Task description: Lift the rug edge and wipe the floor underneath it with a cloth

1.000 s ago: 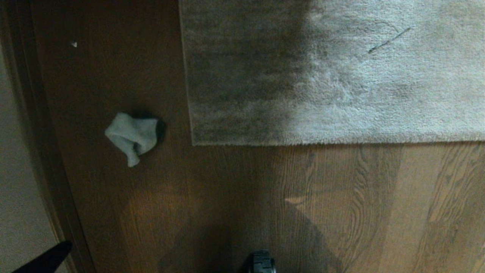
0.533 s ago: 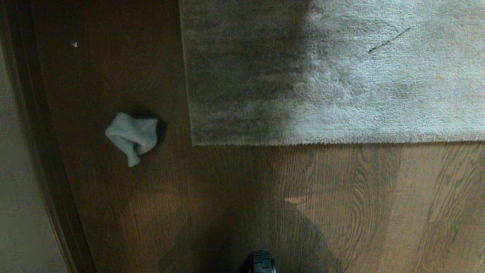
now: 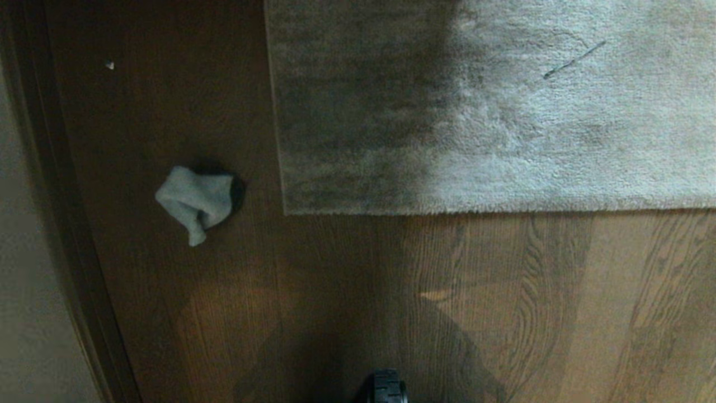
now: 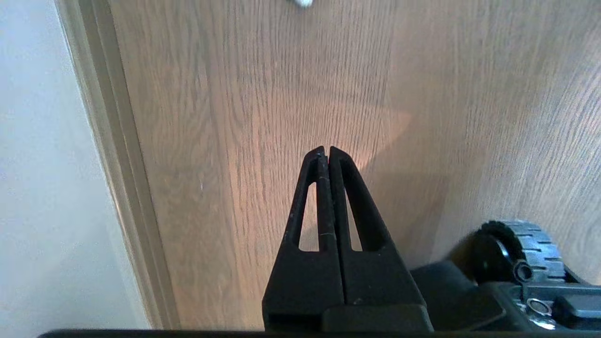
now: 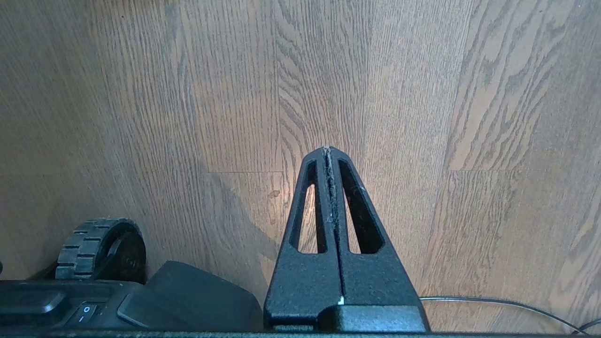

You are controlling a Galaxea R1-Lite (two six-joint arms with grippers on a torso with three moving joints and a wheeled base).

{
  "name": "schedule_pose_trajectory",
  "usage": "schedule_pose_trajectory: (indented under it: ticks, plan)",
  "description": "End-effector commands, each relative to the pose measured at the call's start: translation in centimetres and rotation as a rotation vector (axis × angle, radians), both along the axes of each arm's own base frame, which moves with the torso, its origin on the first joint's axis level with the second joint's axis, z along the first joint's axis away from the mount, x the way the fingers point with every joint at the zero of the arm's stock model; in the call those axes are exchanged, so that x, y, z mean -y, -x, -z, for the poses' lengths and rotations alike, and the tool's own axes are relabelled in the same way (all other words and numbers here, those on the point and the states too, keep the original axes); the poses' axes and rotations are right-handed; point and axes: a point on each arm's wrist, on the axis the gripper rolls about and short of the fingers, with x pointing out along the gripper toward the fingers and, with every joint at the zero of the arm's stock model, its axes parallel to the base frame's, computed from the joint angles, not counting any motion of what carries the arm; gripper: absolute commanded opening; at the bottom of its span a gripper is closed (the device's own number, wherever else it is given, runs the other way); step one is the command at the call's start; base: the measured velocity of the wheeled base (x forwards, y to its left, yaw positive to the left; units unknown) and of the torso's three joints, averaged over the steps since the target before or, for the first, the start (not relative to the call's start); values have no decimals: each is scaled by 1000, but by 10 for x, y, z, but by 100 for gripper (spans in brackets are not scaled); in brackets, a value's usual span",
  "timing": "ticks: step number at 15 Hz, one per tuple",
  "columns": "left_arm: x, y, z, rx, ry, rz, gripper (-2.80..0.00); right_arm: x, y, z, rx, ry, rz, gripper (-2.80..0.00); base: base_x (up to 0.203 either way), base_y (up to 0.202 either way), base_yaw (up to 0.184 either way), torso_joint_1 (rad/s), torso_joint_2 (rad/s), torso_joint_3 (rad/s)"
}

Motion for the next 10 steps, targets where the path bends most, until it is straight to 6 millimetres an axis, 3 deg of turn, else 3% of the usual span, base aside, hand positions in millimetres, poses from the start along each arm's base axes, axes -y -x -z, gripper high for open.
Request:
schedule_pose_trajectory:
  ticks: [1,10]
  plan:
    - [0,2,0,30,-21,6,-280,0,0,0,-1,0,0,-280,0,0,0,0,0,0]
    - [0,2,1,28,-28,3,-280,0,0,0,-1,0,0,-280,0,0,0,0,0,0]
